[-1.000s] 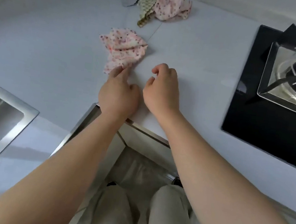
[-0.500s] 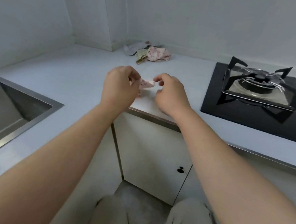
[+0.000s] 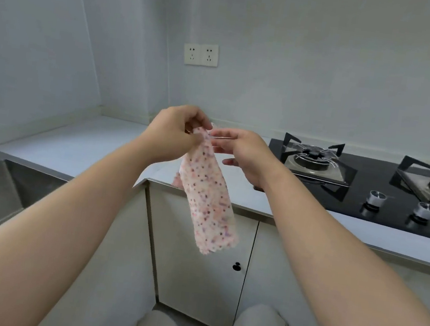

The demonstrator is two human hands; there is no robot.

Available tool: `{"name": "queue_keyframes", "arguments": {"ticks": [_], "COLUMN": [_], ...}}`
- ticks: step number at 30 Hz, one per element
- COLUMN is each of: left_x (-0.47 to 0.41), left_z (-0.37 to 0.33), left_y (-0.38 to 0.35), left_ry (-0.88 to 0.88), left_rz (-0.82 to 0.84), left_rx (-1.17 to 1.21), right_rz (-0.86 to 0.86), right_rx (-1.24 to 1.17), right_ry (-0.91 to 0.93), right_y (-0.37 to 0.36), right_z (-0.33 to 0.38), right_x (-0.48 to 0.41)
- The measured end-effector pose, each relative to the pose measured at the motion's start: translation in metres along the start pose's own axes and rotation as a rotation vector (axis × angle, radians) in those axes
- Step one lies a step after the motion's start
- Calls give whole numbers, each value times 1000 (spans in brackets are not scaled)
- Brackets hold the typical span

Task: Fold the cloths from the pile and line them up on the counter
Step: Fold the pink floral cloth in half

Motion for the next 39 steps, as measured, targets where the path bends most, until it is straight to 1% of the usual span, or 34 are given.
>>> {"name": "queue_keyframes", "arguments": {"ticks": [4,7,10,13,15,16,18,21,22,24,27,30,33,34,36,37,39], "left_x": [-6,-15,-26,-38,-47,-52,-60,-70,-73,-79,-89,-98,-108,-112,-120,-124,-129], "left_z": [-3,0,9,21,33,40,54,71,76,85,100,113,117,118,122,123,122], "left_y": [3,3,4,4,0,-2,-5,-9,-10,-10,-10,-13,-14,-14,-9,-6,2], "left_ry": [-44,-27,-18,-44,-71,-83,-99,-71,-56,-23,65,100,112,132,199,238,263], "left_rz": [41,73,-4,-99,-106,-100,-92,-89,-90,-98,-78,-38,-43,-52,-90,-116,-211], "left_rx": [-9,9,-27,-140,-247,-286,-317,-320,-323,-337,-332,-343,-315,-298,-204,-121,-33], "right_rz": [189,252,231,224,214,204,208,240,245,264,305,244,89,46,-34,-83,-191], "right_rx": [-39,-57,85,276,392,410,362,150,125,216,481,691,857,845,742,719,719], "right_ry": [-4,-16,-18,-24,-3,14,49,65,63,28,-61,-50,-18,-25,-10,48,257], "right_y": [-6,-7,-5,-1,4,7,10,12,13,16,27,36,41,42,45,47,50], "right_z": [2,1,-3,-6,-4,-2,2,4,4,3,-4,-7,-6,-5,-3,2,13], "right_x": [-3,-10,-22,-35,-46,-51,-62,-77,-81,-90,-103,-119,-135,-140,-145,-147,-147]}}
Point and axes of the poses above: each hand's wrist, its own x-axis away from the middle knuckle, its own y-axis out of the back of the hand, z = x × y, the point moved 6 cm from there along -x, towards the middle knuckle, and after that the axes turned 5 degrees about -x, right-handed, at the moved point
